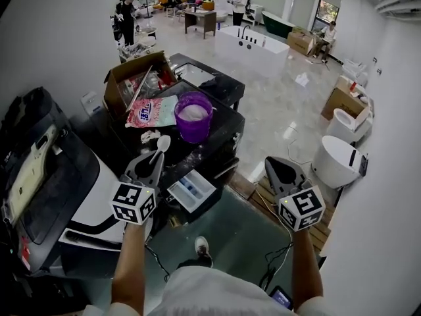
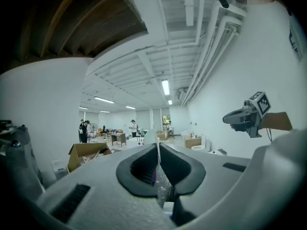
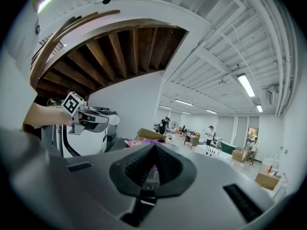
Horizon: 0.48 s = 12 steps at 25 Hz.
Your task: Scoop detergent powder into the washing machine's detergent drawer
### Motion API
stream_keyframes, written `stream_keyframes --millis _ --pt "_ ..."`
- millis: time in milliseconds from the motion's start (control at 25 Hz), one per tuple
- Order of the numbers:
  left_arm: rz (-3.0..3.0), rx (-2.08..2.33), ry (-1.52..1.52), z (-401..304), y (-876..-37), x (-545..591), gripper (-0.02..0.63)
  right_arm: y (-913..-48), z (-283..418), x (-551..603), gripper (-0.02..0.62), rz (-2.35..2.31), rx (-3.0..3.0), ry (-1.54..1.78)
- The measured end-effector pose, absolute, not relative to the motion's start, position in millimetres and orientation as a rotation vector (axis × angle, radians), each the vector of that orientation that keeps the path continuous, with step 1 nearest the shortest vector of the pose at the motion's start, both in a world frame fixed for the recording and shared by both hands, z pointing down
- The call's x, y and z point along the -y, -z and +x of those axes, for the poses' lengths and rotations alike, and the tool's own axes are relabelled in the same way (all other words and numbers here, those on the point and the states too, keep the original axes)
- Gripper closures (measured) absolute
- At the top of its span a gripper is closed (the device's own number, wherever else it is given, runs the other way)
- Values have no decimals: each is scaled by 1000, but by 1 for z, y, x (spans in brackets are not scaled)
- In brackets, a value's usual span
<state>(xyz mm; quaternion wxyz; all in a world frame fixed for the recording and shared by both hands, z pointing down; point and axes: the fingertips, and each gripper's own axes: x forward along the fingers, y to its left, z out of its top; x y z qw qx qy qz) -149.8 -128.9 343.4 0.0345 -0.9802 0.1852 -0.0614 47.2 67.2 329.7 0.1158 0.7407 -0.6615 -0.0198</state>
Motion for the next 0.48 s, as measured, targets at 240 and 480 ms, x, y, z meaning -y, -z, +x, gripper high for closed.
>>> stream_keyframes --millis 240,480 --pt "-3006 -576 185 -115 -338 206 589 -323 85 10 599 2175 1926 59" --pt "-3007 -557 194 -87 -346 259 589 -332 109 64 598 2184 1922 75"
